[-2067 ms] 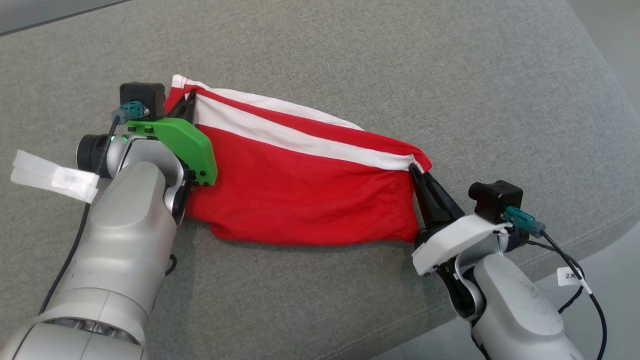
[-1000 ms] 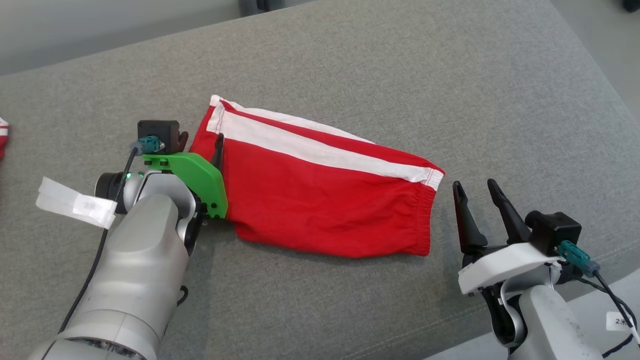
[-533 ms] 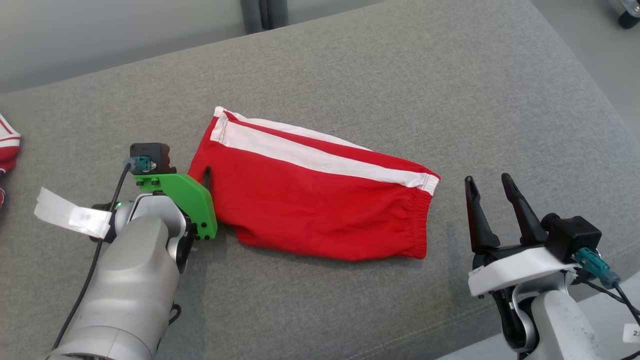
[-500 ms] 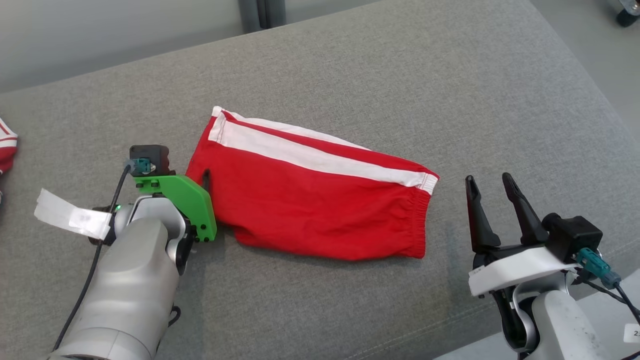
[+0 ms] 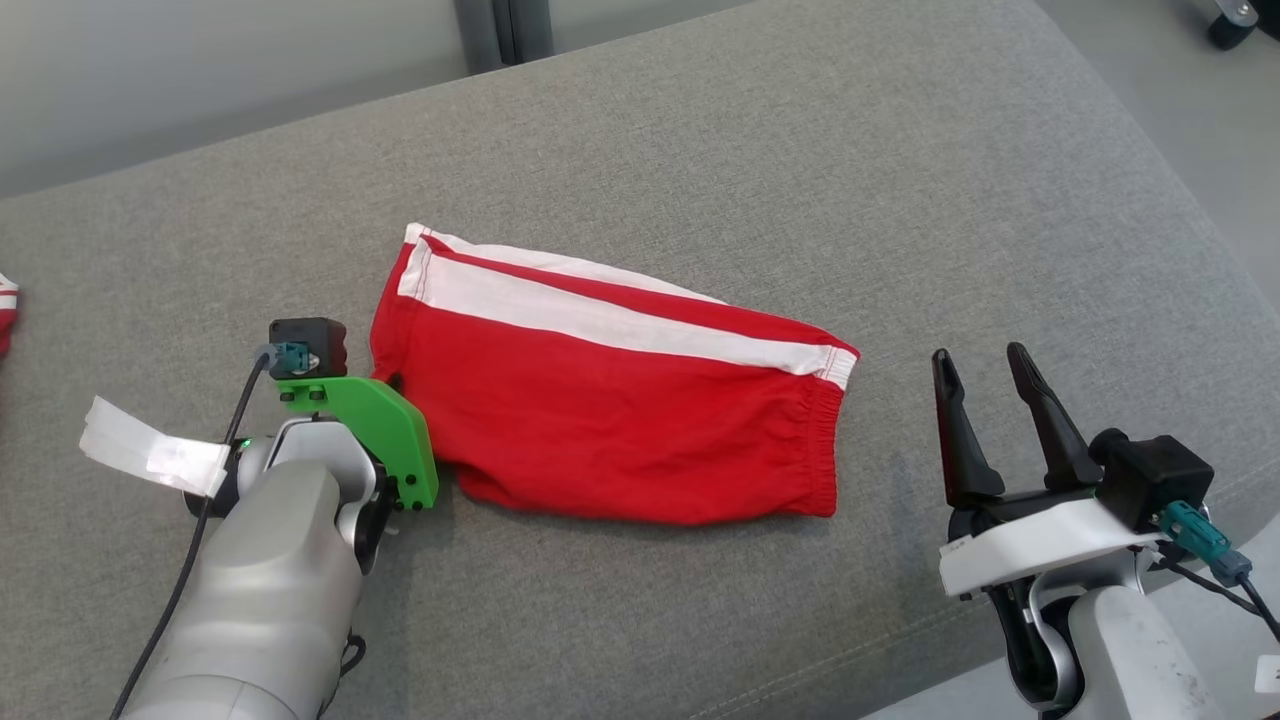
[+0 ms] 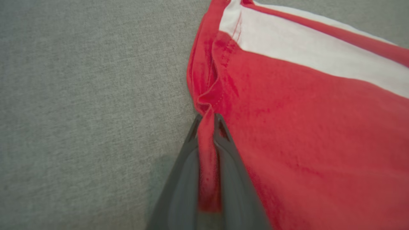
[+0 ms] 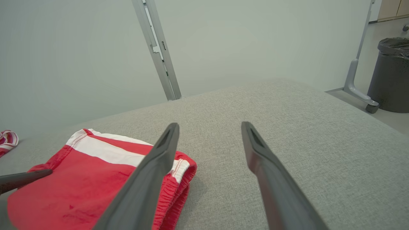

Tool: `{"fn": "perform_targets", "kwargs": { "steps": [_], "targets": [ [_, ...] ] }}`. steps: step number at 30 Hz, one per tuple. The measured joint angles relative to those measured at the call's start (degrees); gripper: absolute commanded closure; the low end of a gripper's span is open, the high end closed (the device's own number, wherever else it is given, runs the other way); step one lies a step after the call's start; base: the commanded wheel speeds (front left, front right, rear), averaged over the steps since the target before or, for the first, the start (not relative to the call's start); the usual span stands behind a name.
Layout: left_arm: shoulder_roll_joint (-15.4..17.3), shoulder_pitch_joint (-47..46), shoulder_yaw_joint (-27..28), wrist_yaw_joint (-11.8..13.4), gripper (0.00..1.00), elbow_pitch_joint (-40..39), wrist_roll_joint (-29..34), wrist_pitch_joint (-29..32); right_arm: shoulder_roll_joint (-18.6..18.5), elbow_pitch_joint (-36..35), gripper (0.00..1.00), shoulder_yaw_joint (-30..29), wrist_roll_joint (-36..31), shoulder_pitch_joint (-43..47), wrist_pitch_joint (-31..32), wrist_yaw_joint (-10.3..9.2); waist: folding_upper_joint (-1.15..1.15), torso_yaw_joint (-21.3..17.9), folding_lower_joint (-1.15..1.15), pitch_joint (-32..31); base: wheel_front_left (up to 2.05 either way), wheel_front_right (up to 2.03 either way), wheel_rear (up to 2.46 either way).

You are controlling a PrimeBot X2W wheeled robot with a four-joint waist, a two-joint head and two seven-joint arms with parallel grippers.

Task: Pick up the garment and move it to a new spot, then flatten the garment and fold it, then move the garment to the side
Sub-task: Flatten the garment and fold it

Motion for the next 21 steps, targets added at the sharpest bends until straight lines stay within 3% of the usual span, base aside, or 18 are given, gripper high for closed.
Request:
{"fn": "perform_targets", "kwargs": {
  "steps": [9,21],
  "targets": [
    [-0.4,2.2,0.4,-0.5,1.0,0.2,-1.6,-3.5,0.0,-0.7,0.0,-1.8,-0.7,1.6,-0.3,0.0,0.0,1.3,0.0,-2.1,0.0,0.0,0.0],
    [-1.9,8.3,0.6,-1.2,1.0,-1.2,-4.3,-9.3,0.0,-1.6,0.0,-4.0,-1.4,3.6,0.2,0.0,0.0,7.5,0.0,-5.1,0.0,0.0,0.0]
  ]
}}
